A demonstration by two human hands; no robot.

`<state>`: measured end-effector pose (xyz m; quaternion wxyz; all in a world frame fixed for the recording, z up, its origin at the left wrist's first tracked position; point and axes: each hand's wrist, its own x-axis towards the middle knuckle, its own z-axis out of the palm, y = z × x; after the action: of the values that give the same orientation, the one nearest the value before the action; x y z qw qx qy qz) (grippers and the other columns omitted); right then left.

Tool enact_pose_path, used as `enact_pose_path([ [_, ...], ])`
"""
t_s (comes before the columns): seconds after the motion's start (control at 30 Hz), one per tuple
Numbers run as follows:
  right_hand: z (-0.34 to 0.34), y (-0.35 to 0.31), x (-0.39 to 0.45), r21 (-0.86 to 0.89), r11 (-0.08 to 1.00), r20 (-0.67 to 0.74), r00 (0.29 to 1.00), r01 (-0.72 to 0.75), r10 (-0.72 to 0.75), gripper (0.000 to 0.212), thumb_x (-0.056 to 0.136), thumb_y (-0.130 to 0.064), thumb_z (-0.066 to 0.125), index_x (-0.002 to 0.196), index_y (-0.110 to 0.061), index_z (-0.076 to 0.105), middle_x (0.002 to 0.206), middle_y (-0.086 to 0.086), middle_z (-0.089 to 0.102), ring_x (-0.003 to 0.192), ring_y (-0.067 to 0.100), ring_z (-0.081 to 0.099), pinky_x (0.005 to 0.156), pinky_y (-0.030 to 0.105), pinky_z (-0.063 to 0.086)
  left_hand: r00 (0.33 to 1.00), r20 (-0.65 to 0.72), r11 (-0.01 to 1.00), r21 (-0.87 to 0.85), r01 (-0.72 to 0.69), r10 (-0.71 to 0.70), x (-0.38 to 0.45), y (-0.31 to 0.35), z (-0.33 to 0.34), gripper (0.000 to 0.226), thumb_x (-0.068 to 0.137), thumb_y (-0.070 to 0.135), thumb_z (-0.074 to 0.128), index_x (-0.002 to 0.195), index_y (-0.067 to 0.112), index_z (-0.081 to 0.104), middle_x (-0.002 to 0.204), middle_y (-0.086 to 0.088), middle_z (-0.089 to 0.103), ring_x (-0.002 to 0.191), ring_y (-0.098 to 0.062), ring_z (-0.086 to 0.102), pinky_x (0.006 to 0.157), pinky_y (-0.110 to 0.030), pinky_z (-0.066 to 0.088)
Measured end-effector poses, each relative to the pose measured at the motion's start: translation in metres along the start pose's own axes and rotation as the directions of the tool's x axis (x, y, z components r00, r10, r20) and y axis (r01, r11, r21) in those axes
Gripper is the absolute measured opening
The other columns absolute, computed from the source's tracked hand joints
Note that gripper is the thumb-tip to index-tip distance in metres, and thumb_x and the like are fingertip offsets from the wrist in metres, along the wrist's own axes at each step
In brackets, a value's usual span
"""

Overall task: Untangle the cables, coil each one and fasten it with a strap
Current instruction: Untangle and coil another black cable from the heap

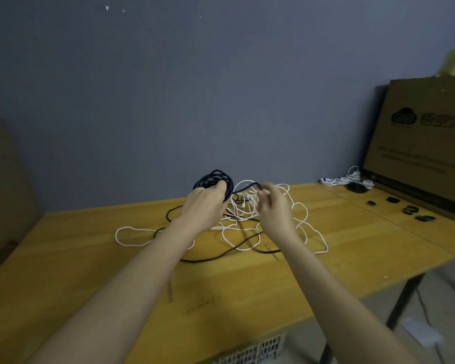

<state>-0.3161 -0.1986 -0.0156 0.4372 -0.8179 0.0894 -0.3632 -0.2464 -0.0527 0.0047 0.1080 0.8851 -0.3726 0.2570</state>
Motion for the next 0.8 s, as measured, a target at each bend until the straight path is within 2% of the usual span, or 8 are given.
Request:
enact_pose_path([
  [0.07, -0.013, 0.010, 0.006, -0.355, 0.926, 0.046, 0.991, 0.130, -0.122, 0.027, 0.096, -0.001, 0.043, 0.118, -0.014, 0.052, 0.087, -0.002, 0.059, 0.075, 0.021, 0.054, 0.054, 0.029, 0.036, 0.999, 0.029, 0.999, -0.009, -0.032, 0.032, -0.004, -0.003, -0.004, 0.023, 0.100, 0.033, 0.045, 0.096, 0.012, 0.038, 0.081, -0.005, 0.057, 0.082, -0.031, 0.058, 0.062, -0.033, 0.031],
  [0.13, -0.024, 0.021, 0.015, -0.678, 0.677, 0.118, 0.952, 0.286, -0.283, 0.030, 0.083, 0.005, 0.062, 0.106, -0.015, 0.064, 0.097, 0.008, 0.063, 0.088, 0.031, 0.054, 0.067, 0.033, 0.038, 0.993, 0.091, 0.997, -0.017, -0.072, 0.074, -0.007, -0.004, -0.011, 0.033, 0.096, 0.041, 0.052, 0.091, 0.015, 0.033, 0.070, 0.004, 0.044, 0.074, -0.025, 0.050, 0.061, -0.033, 0.030],
  [0.23, -0.028, 0.024, 0.024, -0.833, 0.420, 0.180, 0.895, 0.359, -0.408, 0.034, 0.053, 0.011, 0.079, 0.077, -0.012, 0.071, 0.085, 0.011, 0.058, 0.076, 0.031, 0.053, 0.061, 0.035, 0.037, 0.980, 0.140, 0.990, -0.042, -0.136, 0.141, -0.008, 0.008, -0.016, 0.027, 0.093, 0.032, 0.055, 0.090, 0.016, 0.033, 0.069, 0.005, 0.041, 0.077, -0.026, 0.052, 0.060, -0.033, 0.032],
  [0.37, -0.018, 0.015, 0.024, -0.676, 0.673, 0.121, 0.946, 0.299, -0.300, 0.033, 0.072, 0.022, 0.055, 0.096, 0.001, 0.066, 0.100, 0.016, 0.055, 0.074, 0.031, 0.051, 0.052, 0.033, 0.030, 0.987, 0.079, 0.956, -0.272, -0.114, 0.140, -0.004, 0.017, -0.025, 0.025, 0.093, 0.032, 0.056, 0.086, 0.013, 0.040, 0.072, 0.001, 0.047, 0.071, -0.026, 0.053, 0.061, -0.038, 0.041],
  [0.47, -0.018, 0.025, 0.017, -0.410, 0.846, 0.155, 0.940, 0.342, -0.305, 0.031, 0.082, 0.015, 0.049, 0.103, -0.002, 0.065, 0.104, 0.007, 0.056, 0.084, 0.025, 0.055, 0.068, 0.044, 0.051, 0.995, 0.064, 0.859, -0.511, -0.029, 0.072, -0.003, 0.012, -0.035, 0.027, 0.091, 0.033, 0.060, 0.089, 0.007, 0.052, 0.078, -0.007, 0.058, 0.073, -0.025, 0.056, 0.065, -0.040, 0.045],
  [0.57, -0.021, 0.018, -0.002, -0.177, 0.916, 0.293, 0.908, 0.360, -0.300, 0.026, 0.081, -0.004, 0.050, 0.104, -0.009, 0.061, 0.104, -0.001, 0.054, 0.097, 0.019, 0.055, 0.089, 0.034, 0.049, 0.999, 0.031, 0.788, -0.614, 0.040, -0.027, -0.004, 0.009, -0.040, 0.028, 0.092, 0.031, 0.060, 0.092, 0.004, 0.057, 0.080, -0.008, 0.061, 0.073, -0.024, 0.057, 0.067, -0.036, 0.045],
  [0.67, -0.023, 0.005, -0.015, -0.041, 0.979, 0.394, 0.904, 0.200, -0.168, 0.012, 0.095, -0.014, 0.052, 0.099, -0.021, 0.061, 0.098, -0.007, 0.063, 0.095, 0.007, 0.060, 0.087, 0.025, 0.048, 0.990, 0.019, 0.763, -0.635, 0.118, -0.138, -0.003, 0.006, -0.042, 0.029, 0.094, 0.032, 0.057, 0.093, 0.003, 0.058, 0.076, -0.005, 0.056, 0.067, -0.017, 0.051, 0.059, -0.030, 0.039],
  [0.8, -0.035, 0.003, 0.007, -0.068, 0.996, 0.305, 0.951, 0.064, -0.041, 0.027, 0.102, -0.026, 0.043, 0.090, -0.019, 0.066, 0.094, 0.002, 0.070, 0.091, 0.023, 0.065, 0.086, 0.043, 0.051, 0.984, 0.052, 0.763, -0.624, 0.167, -0.173, 0.000, 0.003, -0.043, 0.028, 0.095, 0.033, 0.056, 0.085, 0.007, 0.055, 0.068, 0.002, 0.049, 0.061, -0.013, 0.046, 0.055, -0.028, 0.034],
])
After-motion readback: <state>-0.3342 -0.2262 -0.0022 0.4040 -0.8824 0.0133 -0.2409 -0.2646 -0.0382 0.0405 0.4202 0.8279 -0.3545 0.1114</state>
